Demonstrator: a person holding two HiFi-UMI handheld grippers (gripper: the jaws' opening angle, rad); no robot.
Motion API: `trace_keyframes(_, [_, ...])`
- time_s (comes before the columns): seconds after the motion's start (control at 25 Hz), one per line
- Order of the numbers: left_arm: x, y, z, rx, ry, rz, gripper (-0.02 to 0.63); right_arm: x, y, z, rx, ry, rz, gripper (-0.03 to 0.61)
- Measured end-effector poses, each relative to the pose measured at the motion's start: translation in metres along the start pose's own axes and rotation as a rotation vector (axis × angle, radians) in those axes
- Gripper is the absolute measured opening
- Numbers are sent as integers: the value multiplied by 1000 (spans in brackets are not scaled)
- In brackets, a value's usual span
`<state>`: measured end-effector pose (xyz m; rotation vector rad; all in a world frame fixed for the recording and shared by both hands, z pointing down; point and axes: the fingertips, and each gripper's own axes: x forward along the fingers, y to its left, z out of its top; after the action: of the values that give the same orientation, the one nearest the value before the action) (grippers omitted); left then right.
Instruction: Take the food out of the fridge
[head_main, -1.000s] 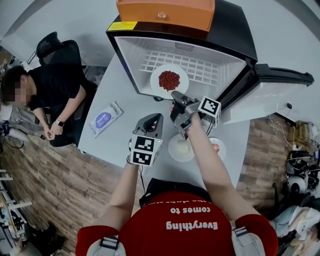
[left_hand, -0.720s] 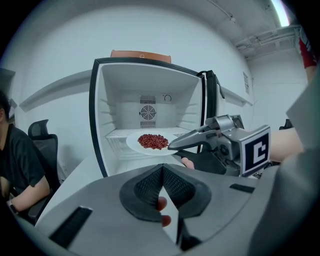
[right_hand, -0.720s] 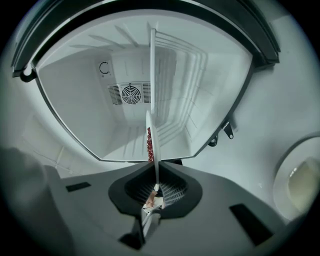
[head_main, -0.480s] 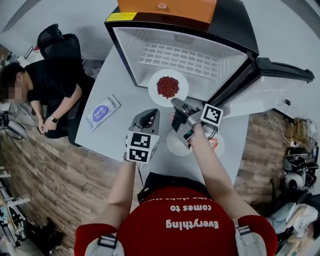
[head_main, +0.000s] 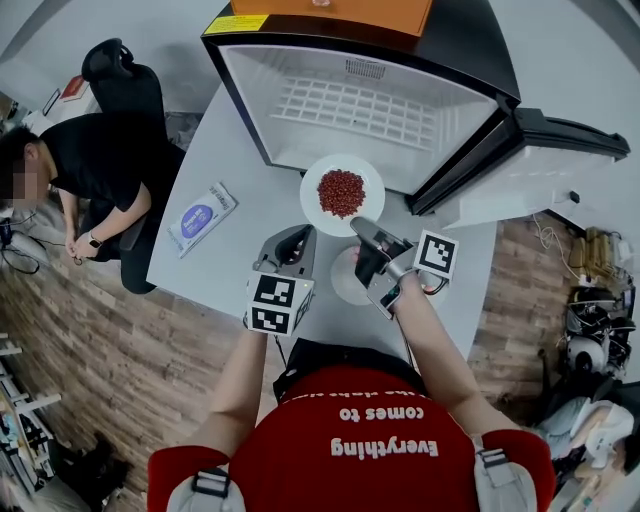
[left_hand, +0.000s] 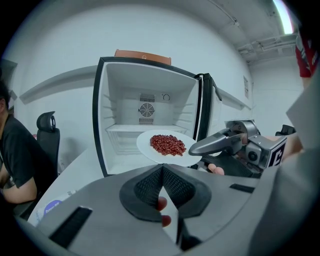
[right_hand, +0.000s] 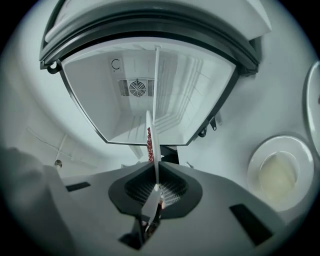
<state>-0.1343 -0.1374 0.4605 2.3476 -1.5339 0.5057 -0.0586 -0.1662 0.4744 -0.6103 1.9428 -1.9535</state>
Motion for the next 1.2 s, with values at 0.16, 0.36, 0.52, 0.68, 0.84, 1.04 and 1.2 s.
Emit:
trace_keyframes(0.16, [-7, -4, -9, -11, 19, -1, 5, -21, 0, -13, -8, 7, 10, 23])
trace_keyframes(0.36, [-17, -7, -14, -18, 12, -12, 6, -52, 9, -32, 27, 30, 42, 23])
trace_keyframes(0.52, [-20, -12, -14, -9, 5, -30, 5, -68, 18, -42, -3, 44, 40, 23])
trace_keyframes(0.68, [-19, -19, -13, 5, 3, -41, 5, -73, 28, -53, -1, 51, 66, 23])
trace_keyframes(0.84, [-19, -23, -12, 11, 7, -50, 5, -71, 45, -65, -8, 71, 105, 23])
trace_keyframes(1.04, [-20, -23, -14, 22, 15, -54, 5, -67, 64, -80, -57, 116, 152, 23])
trace_keyframes(1.2, [-21, -24, -16, 26, 21, -55, 5, -68, 76, -86, -56, 125, 184, 23])
